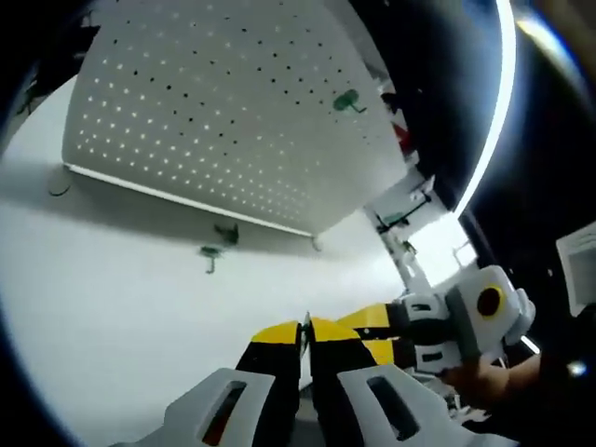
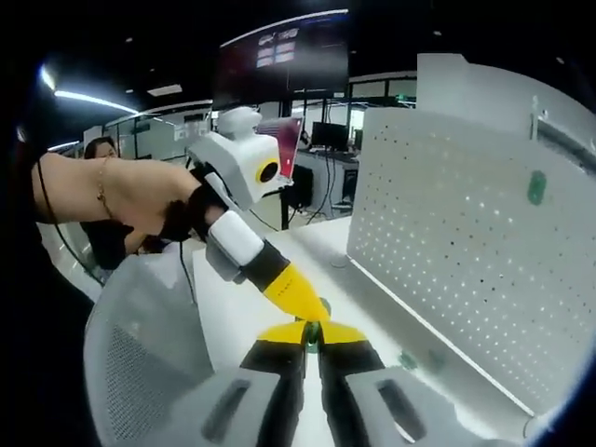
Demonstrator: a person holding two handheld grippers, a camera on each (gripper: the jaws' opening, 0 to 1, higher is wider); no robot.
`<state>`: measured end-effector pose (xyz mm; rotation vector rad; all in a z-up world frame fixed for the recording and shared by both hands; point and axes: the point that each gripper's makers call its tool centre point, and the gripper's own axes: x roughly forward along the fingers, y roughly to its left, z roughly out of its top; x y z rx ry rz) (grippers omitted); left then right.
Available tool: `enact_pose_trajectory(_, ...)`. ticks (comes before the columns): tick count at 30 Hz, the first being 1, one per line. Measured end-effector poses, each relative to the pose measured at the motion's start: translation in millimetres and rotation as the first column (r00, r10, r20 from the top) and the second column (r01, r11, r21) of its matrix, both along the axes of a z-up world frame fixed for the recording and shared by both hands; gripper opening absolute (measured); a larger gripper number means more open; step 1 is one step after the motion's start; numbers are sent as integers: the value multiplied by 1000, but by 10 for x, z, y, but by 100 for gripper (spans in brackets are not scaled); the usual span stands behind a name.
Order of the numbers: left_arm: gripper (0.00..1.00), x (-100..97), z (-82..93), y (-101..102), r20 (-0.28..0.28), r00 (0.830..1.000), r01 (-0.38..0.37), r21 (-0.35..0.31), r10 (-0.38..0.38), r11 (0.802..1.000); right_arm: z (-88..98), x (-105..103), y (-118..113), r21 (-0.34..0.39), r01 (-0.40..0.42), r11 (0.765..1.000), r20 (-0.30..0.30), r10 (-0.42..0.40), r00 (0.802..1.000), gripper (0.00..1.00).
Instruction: Insert the hook assembly into the mounting plate slot until the hook locks in place.
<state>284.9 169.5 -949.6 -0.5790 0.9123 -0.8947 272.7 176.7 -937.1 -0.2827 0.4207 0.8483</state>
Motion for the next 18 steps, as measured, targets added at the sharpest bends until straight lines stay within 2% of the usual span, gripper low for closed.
enact_pose_trajectory(5, 1, 15, 42, -2, 5, 1000, -12, -4, 12, 1000, 39, 13, -7, 13, 6, 1000, 7, -6, 1000, 1)
enact_pose_trajectory(10, 1, 9, 16, 13, -2, 1000, -5, 8, 5, 1000, 17, 4, 18, -9, -13, 1000, 11, 13, 1000, 0)
enact_pose_trajectory(15, 2, -25, -8, 29, 17, 1000, 11, 3, -11, 1000, -2, -19, 26, 5, -4, 1000, -30, 5, 1000, 0)
enact_pose_trajectory(18, 3, -23, 23, 24, 91, 995, 34, -5, -33, 999, 2, -25, 25, 0, -10, 1000, -28, 10, 1000, 0)
